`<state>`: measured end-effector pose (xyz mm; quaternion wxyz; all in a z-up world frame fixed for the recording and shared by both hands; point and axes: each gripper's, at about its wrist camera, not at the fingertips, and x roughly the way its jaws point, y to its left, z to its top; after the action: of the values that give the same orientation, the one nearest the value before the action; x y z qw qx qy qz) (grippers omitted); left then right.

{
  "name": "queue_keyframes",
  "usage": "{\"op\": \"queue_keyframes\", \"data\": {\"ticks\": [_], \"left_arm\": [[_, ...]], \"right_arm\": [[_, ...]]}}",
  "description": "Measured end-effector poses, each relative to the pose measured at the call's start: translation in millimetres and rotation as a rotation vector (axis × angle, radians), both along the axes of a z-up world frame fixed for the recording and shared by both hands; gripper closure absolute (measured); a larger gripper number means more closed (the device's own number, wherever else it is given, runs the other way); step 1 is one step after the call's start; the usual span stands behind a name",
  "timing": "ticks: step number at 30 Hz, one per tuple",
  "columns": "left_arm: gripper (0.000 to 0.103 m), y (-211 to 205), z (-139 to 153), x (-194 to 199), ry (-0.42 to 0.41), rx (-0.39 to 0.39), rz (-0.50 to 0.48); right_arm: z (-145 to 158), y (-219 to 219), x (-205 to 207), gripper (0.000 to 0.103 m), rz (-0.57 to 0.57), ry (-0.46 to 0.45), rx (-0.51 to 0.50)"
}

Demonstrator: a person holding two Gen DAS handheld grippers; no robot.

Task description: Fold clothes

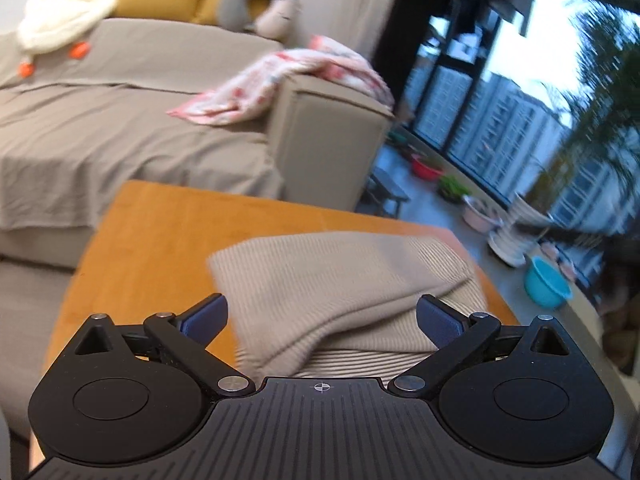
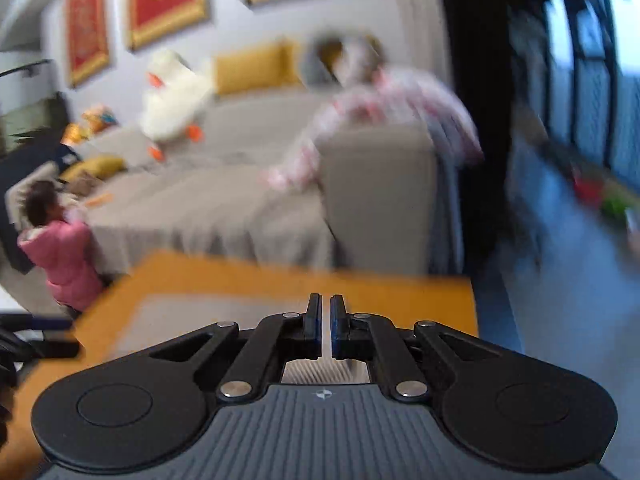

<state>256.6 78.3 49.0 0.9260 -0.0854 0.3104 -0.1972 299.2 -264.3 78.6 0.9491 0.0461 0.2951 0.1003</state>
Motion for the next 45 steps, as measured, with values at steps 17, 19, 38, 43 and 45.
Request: {"op": "queue_keyframes", "data": {"ticks": [17, 19, 38, 43, 45], "left_arm": [[0.0, -46.5, -34.0, 17.5, 0.005, 0.174, -0.074], [0.0, -43.6, -33.3, 16.6, 0.005, 0.161, -0.071], [0.0, -44.7, -22.3, 13.2, -0.007, 0.131, -0.08], [0.0, -42.6, -20.1, 12.4, -0.008, 0.127, -0.081], [0.0, -40.8, -18.4, 12.9, -0.01, 0.12, -0.082]], "right_arm": [[-65.0, 3.6, 16.5, 0.095, -0.015, 0.103, 0.115], [-63.9, 0.0, 7.7, 0.096, -0.026, 0.102, 0.116], [-34.4, 11.6, -17.6, 0.051, -0.044, -0.005, 0.04], [-70.5, 24.1, -11.9, 0.077, -0.073, 0.047, -0.01], [-65.6, 27.8, -22.2, 0.087, -0.058, -0.003, -0.023]]}}
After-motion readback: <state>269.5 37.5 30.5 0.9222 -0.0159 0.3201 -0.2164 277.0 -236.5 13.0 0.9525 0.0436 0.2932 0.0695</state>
